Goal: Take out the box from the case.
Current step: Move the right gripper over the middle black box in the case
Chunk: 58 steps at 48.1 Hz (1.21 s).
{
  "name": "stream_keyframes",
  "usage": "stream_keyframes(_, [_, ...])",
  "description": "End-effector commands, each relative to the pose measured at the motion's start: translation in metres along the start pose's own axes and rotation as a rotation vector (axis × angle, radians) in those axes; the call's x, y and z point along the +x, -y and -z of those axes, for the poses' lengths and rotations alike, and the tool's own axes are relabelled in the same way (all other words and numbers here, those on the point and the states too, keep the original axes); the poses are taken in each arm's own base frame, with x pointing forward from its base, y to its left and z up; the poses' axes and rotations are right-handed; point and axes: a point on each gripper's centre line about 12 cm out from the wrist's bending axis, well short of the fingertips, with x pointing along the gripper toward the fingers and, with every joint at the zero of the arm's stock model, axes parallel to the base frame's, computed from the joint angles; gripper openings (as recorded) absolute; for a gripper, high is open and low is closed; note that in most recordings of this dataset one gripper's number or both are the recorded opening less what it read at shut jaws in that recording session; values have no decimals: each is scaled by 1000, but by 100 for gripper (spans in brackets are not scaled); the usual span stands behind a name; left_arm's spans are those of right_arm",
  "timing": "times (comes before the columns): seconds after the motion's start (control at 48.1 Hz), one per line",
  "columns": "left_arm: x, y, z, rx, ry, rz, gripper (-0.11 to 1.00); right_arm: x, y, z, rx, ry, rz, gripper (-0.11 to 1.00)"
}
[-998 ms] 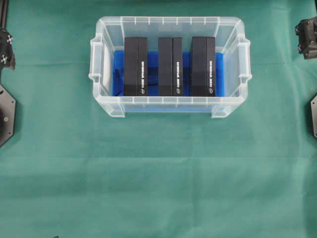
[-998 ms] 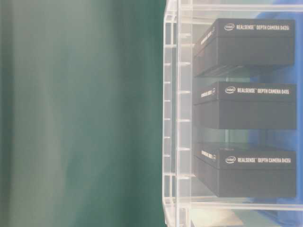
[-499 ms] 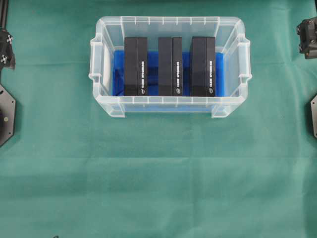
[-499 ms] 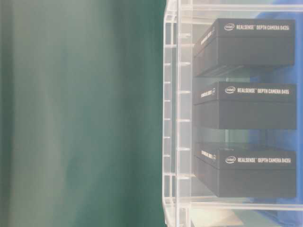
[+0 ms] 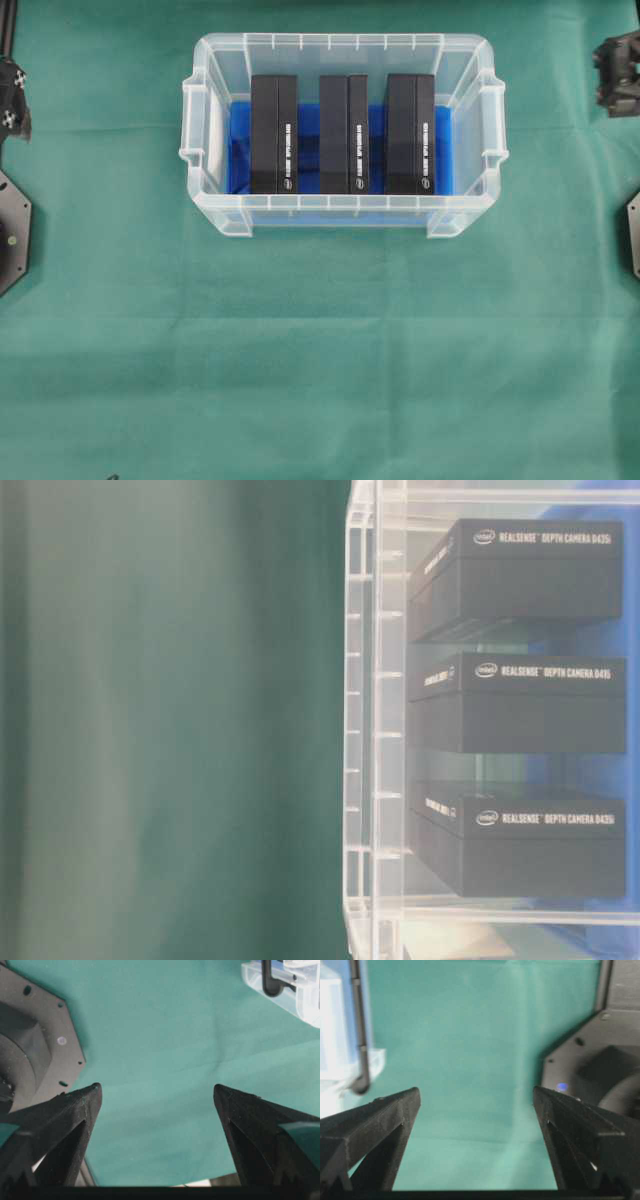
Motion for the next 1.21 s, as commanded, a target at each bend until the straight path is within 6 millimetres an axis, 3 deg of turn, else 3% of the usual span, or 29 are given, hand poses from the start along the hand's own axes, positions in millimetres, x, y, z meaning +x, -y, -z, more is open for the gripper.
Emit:
stream_keyframes(0.0, [-3,1,-1,-4,7,8,98,-2,-15,-1,2,-6,-46,95])
stream_keyframes(0.353, [-3,1,-1,-5,8,6,98,11,-88,-4,-16,-32,-113,95])
stream_keyframes(0.79, [-3,1,-3,-28,10,5,98,10,-179,1,-53,-54,-184,95])
stream_keyframes(1.185, [-4,0,-3,-19,12,11,98,29,-227,10,-63,-98,-189,95])
